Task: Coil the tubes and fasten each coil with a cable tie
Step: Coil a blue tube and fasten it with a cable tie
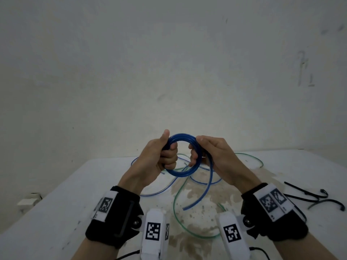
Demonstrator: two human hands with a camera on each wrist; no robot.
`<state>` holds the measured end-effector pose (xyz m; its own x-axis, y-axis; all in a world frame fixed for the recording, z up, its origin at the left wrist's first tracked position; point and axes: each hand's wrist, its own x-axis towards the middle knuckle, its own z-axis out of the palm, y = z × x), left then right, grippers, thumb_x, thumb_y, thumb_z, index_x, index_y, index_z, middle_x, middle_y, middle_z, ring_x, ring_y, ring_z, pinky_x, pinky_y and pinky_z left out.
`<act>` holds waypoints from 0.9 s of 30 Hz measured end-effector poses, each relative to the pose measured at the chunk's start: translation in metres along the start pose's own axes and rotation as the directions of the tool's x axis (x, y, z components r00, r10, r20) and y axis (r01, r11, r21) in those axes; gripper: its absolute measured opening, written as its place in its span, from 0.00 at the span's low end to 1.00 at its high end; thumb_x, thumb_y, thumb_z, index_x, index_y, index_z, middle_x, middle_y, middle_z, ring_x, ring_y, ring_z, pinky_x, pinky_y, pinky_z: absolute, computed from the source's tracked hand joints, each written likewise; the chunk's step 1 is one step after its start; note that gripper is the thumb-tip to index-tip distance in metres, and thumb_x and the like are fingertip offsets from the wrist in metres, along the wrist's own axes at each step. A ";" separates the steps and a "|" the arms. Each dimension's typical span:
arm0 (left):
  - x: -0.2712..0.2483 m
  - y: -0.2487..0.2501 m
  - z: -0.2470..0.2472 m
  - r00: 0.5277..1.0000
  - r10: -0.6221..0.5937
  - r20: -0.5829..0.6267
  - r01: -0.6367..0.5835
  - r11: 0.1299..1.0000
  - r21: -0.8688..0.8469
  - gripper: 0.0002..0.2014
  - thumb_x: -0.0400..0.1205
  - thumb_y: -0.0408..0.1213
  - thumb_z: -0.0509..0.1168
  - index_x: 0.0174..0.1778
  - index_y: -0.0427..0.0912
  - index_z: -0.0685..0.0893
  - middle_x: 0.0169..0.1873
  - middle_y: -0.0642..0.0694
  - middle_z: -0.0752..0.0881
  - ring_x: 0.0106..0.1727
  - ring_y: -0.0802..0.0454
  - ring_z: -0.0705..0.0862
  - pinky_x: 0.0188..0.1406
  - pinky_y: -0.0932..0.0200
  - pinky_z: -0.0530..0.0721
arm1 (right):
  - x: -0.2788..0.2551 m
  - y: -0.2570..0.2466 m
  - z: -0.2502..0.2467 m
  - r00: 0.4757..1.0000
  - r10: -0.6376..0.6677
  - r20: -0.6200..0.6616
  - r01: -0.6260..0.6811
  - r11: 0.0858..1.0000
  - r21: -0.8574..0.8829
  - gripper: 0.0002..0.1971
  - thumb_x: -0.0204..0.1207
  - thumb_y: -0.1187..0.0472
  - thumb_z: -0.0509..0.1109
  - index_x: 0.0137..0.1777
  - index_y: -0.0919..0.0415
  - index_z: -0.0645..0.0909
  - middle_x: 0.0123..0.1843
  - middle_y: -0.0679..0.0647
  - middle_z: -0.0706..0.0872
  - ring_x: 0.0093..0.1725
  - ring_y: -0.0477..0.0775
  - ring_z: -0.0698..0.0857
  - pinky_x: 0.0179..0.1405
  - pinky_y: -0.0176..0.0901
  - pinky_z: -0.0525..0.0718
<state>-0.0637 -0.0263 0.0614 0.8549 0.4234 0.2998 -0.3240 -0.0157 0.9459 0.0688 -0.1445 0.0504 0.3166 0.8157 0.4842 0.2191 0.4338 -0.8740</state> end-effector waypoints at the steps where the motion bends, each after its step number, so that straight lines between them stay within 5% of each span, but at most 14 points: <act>1: -0.001 0.000 0.001 1.000 0.013 0.017 -0.013 1.000 0.020 0.22 0.79 0.56 0.53 0.30 0.41 0.68 0.23 0.50 0.56 0.21 0.56 0.55 0.19 0.65 0.62 | 0.000 0.000 0.000 1.000 -0.010 -0.009 0.010 1.000 -0.007 0.17 0.85 0.61 0.54 0.43 0.69 0.80 0.29 0.56 0.82 0.30 0.54 0.83 0.41 0.51 0.84; 12: -0.003 -0.009 0.004 0.963 0.264 -0.046 -0.246 0.939 0.239 0.18 0.86 0.38 0.53 0.28 0.42 0.63 0.22 0.49 0.57 0.21 0.55 0.55 0.20 0.63 0.58 | 0.000 -0.006 0.001 0.999 -0.046 0.007 0.047 0.997 -0.060 0.17 0.83 0.61 0.57 0.44 0.75 0.80 0.35 0.63 0.87 0.37 0.65 0.88 0.42 0.49 0.88; 18: -0.001 -0.013 0.003 0.957 0.274 -0.095 -0.265 0.960 0.095 0.18 0.81 0.45 0.57 0.28 0.43 0.62 0.21 0.51 0.58 0.21 0.55 0.54 0.20 0.62 0.57 | -0.001 -0.006 0.008 0.996 -0.094 0.008 0.094 0.993 -0.075 0.11 0.80 0.66 0.60 0.52 0.76 0.79 0.39 0.65 0.89 0.42 0.63 0.90 0.46 0.44 0.88; 27: 0.003 -0.014 0.005 0.941 0.283 -0.183 -0.303 0.948 -0.092 0.17 0.83 0.44 0.56 0.29 0.44 0.62 0.21 0.51 0.56 0.19 0.58 0.55 0.18 0.65 0.60 | 0.005 0.003 0.009 0.987 -0.157 -0.025 0.146 0.958 -0.248 0.05 0.79 0.67 0.64 0.43 0.63 0.80 0.33 0.56 0.89 0.36 0.59 0.90 0.41 0.47 0.90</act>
<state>-0.0547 -0.0295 0.0498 0.6386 0.5602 0.5276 -0.6040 -0.0599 0.7948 0.0624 -0.1355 0.0496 0.3010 0.7276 0.6164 0.4847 0.4400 -0.7560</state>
